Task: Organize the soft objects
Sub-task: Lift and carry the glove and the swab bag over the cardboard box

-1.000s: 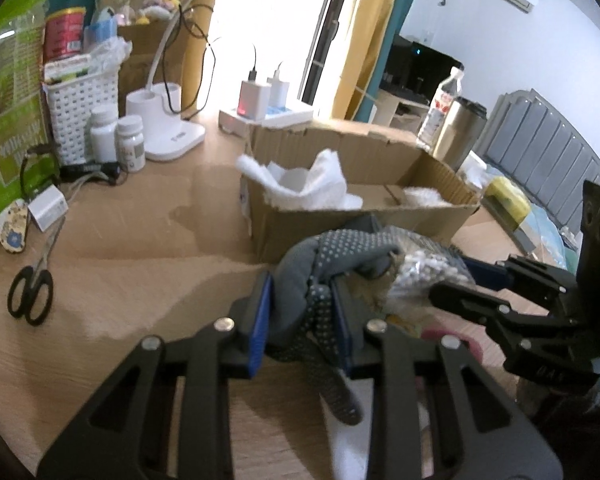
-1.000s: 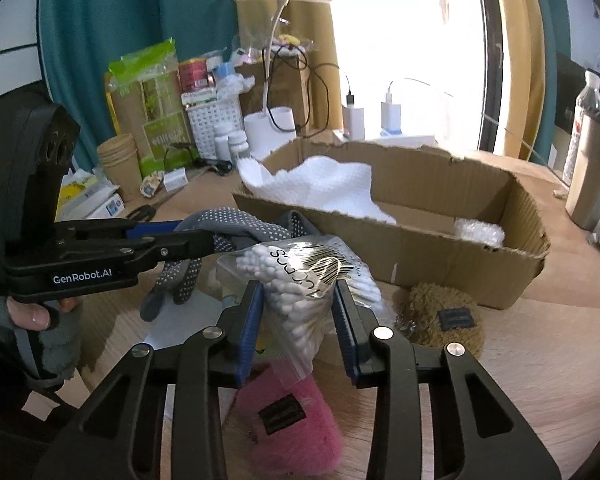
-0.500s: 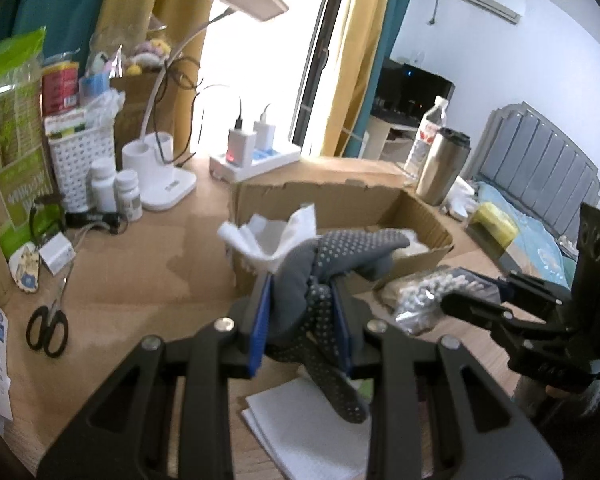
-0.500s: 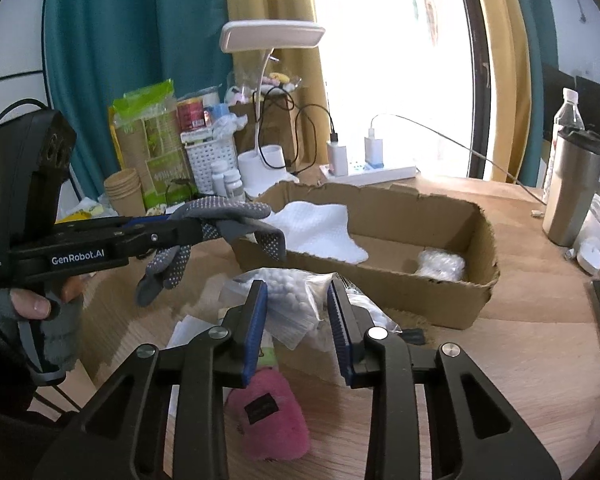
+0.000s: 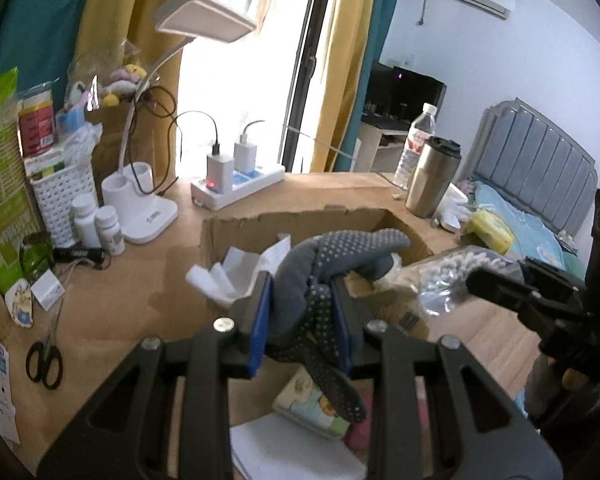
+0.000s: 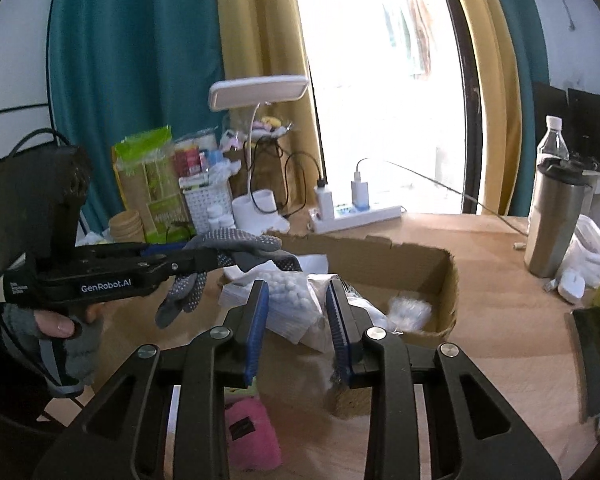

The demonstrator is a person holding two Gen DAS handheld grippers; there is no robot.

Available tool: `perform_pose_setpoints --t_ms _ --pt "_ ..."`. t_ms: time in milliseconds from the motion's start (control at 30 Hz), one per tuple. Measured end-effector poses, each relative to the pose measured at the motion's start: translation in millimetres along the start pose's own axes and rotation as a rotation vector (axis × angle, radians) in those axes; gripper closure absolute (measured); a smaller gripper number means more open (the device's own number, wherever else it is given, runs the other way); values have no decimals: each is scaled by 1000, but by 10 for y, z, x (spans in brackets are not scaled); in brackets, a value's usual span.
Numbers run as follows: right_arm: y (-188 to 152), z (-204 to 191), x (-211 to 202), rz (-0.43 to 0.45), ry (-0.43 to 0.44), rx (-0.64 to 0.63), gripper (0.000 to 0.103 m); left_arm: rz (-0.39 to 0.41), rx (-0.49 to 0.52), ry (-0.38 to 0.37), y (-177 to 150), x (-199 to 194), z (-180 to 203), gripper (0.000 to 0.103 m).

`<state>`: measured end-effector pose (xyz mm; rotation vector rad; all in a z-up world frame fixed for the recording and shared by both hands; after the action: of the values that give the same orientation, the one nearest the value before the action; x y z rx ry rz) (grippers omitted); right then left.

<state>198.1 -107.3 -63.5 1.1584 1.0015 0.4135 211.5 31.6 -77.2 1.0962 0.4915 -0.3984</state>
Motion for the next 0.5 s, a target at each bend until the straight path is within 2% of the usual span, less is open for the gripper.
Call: perform_pose_setpoints --t_ms 133,500 --pt "49 126 -10 17 -8 11 76 15 11 -11 95 30 61 74" --pt "180 336 141 30 -12 11 78 -10 13 -1 151 294 71 74"
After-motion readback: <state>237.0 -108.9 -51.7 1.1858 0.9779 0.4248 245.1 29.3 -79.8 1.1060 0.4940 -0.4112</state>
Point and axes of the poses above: each gripper's, at about its wrist camera, not at the fingertips, and x roughly the way its jaws point, z to its right, y to its top, the point moved 10 cm from there along x, roughly the way its jaws point, and after that the axes turned 13 degrees about -x, right-handed, at the moved point
